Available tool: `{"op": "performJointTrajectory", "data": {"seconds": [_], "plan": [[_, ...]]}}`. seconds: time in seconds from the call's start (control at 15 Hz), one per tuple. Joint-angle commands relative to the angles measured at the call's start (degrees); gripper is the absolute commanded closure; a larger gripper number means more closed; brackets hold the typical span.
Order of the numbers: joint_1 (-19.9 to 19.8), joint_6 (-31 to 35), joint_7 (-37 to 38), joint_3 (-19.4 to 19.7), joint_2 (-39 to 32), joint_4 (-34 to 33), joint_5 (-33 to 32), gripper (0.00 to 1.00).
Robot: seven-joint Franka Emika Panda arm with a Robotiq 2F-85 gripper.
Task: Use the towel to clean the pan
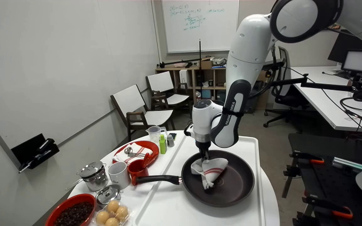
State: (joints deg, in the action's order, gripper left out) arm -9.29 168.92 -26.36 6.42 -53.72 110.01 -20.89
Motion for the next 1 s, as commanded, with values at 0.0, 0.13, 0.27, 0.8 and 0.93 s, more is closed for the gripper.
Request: {"op": "performJointTrajectory", "data": {"seconds": [0.0, 0.13, 0.27, 0.8, 0.93], "plan": [[0.96, -0.26, 1.9, 1.75, -0.01, 1.48, -0.69, 0.99], [1.54, -0.04, 1.6, 2.1, 0.78, 3.39, -1.39, 0.99], [2.63, -0.67, 1.13, 2.88, 1.41, 5.8, -2.69, 0.99], [16.06, -0.99, 5.82, 13.48, 3.75, 18.14, -10.8, 0.99], [18.83, -0.93, 6.85, 14.9, 3.54, 19.69, -12.2, 0.99]]}}
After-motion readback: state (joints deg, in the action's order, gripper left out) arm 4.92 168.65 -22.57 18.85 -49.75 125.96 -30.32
